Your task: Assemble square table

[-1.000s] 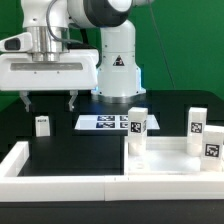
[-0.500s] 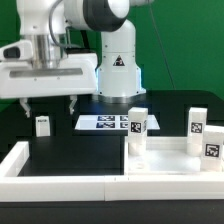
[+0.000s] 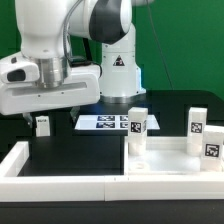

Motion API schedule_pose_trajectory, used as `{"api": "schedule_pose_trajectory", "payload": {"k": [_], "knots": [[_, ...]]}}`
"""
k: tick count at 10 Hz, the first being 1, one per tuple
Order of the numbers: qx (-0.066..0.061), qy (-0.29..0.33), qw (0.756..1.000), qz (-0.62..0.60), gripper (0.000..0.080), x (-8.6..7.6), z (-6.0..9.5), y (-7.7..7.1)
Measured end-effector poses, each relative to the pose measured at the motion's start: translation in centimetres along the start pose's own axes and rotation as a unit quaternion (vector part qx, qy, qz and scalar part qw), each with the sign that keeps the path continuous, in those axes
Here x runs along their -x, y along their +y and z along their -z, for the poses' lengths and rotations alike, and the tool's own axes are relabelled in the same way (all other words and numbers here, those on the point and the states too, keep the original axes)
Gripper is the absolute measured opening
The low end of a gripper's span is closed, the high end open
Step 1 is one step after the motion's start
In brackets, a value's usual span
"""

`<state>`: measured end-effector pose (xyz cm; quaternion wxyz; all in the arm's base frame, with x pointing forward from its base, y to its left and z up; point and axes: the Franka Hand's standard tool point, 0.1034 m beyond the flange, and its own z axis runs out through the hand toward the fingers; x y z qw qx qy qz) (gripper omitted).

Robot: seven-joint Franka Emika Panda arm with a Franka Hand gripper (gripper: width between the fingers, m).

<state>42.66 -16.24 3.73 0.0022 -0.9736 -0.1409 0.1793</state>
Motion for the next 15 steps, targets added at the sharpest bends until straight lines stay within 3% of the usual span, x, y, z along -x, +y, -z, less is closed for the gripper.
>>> {"api": "schedule_pose_trajectory", "payload": {"k": [1,3,4,5,6,8,9,10,12,15], "knots": [[-0.005,-0.030,1.000,0.008,0.0649,0.1,0.0,0.0],[-0.013,-0.095,0.995,0.022,0.0649,3.1,-0.6,1.0],[-0.016,-0.106,0.994,0.025,0.0649,3.4,-0.9,1.7],[-0.032,-0.136,0.990,0.016,0.0649,3.6,-0.3,2.6],[-0.026,-0.170,0.985,0.011,0.0649,3.1,-0.5,2.6],[-0.036,-0.223,0.974,0.018,0.0649,3.3,-0.9,1.9],[-0.035,-0.283,0.958,0.018,0.0649,3.8,-1.1,1.7],[-0.009,-0.298,0.954,0.026,0.0649,3.6,-2.4,2.3],[-0.005,-0.304,0.953,0.012,0.0649,5.1,-4.1,2.4],[-0.006,-0.305,0.952,0.012,0.0649,5.1,-4.2,2.4]]}}
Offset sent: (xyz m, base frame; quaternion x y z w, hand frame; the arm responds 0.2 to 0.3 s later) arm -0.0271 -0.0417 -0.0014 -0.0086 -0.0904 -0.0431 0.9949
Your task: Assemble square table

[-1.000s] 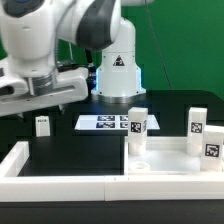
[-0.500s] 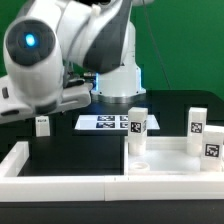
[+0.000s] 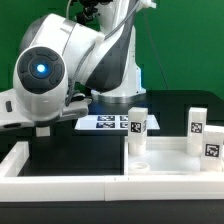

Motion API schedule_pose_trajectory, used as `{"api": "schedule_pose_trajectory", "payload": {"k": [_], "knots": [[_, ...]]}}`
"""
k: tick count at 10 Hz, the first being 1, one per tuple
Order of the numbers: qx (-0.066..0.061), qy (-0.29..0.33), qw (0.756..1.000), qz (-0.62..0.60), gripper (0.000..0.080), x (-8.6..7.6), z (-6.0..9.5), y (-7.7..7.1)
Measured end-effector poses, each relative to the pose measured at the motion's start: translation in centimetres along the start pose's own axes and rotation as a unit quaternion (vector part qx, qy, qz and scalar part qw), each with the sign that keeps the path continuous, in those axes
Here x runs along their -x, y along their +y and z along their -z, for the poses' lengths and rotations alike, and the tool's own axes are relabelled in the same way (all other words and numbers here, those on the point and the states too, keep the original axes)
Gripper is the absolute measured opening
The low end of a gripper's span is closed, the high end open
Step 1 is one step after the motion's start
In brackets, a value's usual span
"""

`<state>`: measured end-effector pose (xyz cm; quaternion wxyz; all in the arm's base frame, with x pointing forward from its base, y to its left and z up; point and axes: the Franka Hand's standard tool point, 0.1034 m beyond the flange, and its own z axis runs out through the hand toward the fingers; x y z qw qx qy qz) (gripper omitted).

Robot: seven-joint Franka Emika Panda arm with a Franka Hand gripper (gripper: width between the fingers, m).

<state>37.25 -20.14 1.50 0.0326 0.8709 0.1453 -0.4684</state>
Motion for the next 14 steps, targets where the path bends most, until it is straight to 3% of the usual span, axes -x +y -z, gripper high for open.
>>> {"api": "schedule_pose_trajectory", "payload": {"k": [2,5,7,12,13,14], "knots": [[-0.005,-0.007,1.000,-0.021,0.0649,0.2,-1.5,-0.5],[-0.004,-0.006,1.000,-0.019,0.0608,0.2,-1.4,-0.4],[-0.004,-0.006,1.000,-0.019,0.0283,0.2,-1.4,-0.4],[-0.004,-0.006,1.000,-0.019,0.0285,0.2,-1.4,-0.4],[-0.004,-0.006,1.000,-0.017,0.0285,0.1,-0.9,-0.6],[0.005,0.004,1.000,-0.009,0.0285,-0.3,1.5,-1.3]]}}
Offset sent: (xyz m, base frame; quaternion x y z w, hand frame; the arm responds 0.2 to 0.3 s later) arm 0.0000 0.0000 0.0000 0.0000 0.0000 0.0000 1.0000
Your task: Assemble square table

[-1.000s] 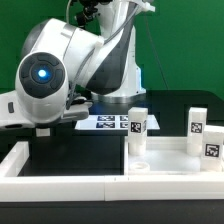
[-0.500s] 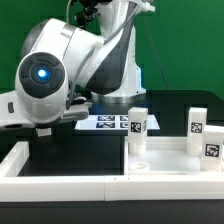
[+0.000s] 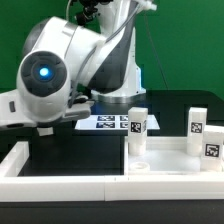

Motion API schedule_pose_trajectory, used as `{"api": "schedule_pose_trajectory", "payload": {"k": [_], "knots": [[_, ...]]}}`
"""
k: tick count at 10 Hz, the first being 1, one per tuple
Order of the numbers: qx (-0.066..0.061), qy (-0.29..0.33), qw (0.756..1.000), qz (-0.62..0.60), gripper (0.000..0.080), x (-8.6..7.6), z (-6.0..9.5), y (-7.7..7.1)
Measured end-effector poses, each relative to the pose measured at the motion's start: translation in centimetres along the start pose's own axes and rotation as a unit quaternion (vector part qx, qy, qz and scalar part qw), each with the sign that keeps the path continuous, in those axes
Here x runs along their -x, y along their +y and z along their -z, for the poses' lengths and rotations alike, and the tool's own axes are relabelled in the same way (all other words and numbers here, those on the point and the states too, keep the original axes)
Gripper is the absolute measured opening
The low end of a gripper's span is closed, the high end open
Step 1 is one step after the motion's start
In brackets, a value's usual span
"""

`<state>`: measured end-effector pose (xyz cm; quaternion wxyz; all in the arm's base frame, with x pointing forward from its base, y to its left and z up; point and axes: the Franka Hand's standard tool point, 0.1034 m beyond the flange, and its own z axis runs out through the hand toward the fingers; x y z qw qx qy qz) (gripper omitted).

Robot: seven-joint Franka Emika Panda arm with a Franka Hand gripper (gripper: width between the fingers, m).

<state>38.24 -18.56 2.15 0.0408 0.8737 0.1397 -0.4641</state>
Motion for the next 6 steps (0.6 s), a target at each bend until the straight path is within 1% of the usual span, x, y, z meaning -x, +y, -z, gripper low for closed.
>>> {"api": "schedule_pose_trajectory", "payload": {"k": [1,2,3,4,5,6], "knots": [[0.008,0.014,1.000,0.010,0.0287,-0.3,2.4,-0.4],[0.005,0.021,1.000,0.010,0.0287,0.0,5.4,-1.0],[0.011,0.033,0.999,0.009,0.0287,0.4,8.8,-1.1],[0.014,0.045,0.999,0.008,0.0287,1.1,11.0,-1.2],[0.005,0.041,0.999,0.005,0.0287,2.2,11.5,-1.2],[0.000,0.043,0.999,-0.002,0.0287,2.6,10.9,-0.6]]}}
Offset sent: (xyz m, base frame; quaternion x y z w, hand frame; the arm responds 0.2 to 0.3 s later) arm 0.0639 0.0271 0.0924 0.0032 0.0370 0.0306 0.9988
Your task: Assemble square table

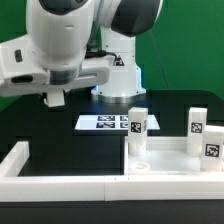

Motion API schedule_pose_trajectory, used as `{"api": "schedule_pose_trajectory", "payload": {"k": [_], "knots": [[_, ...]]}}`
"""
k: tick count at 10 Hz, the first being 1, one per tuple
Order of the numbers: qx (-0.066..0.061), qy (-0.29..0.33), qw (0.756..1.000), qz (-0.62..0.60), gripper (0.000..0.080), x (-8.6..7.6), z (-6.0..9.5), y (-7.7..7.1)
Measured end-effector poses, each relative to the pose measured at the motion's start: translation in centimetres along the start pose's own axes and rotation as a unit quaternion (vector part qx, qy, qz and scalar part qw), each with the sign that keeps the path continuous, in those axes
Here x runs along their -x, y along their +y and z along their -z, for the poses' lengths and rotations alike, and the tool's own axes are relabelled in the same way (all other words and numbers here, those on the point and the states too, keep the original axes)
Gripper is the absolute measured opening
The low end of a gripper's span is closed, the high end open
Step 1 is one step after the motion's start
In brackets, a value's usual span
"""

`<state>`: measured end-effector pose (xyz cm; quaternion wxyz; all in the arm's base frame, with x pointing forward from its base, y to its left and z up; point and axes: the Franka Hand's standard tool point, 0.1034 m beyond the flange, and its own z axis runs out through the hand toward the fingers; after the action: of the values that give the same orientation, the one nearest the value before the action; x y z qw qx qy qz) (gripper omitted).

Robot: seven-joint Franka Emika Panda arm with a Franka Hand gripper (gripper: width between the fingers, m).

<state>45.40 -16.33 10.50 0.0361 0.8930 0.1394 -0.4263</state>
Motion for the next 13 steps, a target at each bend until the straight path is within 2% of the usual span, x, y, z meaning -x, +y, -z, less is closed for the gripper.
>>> {"api": "schedule_pose_trajectory", "payload": {"k": [2,3,4,5,6,7,8,9,10,11,12,13], "knots": [[0.012,0.080,0.997,0.000,0.0287,-0.7,0.5,0.6],[0.014,0.104,0.994,-0.001,0.0287,-0.5,0.5,0.7],[0.013,0.140,0.990,-0.014,0.0287,-1.0,1.2,0.4],[0.008,0.163,0.986,-0.037,0.0287,-1.7,3.6,-1.2],[-0.002,0.196,0.979,-0.059,0.0287,-3.3,6.7,-2.9],[-0.011,0.236,0.968,-0.081,0.0287,-4.4,9.8,-4.0],[-0.009,0.259,0.960,-0.105,0.0287,-4.9,12.8,-4.3],[-0.017,0.288,0.950,-0.120,0.0287,-5.5,15.2,-4.7],[-0.016,0.317,0.941,-0.120,0.0287,-5.6,16.8,-4.5],[0.000,0.369,0.921,-0.121,0.0287,-6.0,16.9,-3.9],[-0.001,0.380,0.917,-0.123,0.0287,-5.8,16.0,-4.1],[0.011,0.419,0.899,-0.126,0.0288,-6.1,16.6,-3.6]]}}
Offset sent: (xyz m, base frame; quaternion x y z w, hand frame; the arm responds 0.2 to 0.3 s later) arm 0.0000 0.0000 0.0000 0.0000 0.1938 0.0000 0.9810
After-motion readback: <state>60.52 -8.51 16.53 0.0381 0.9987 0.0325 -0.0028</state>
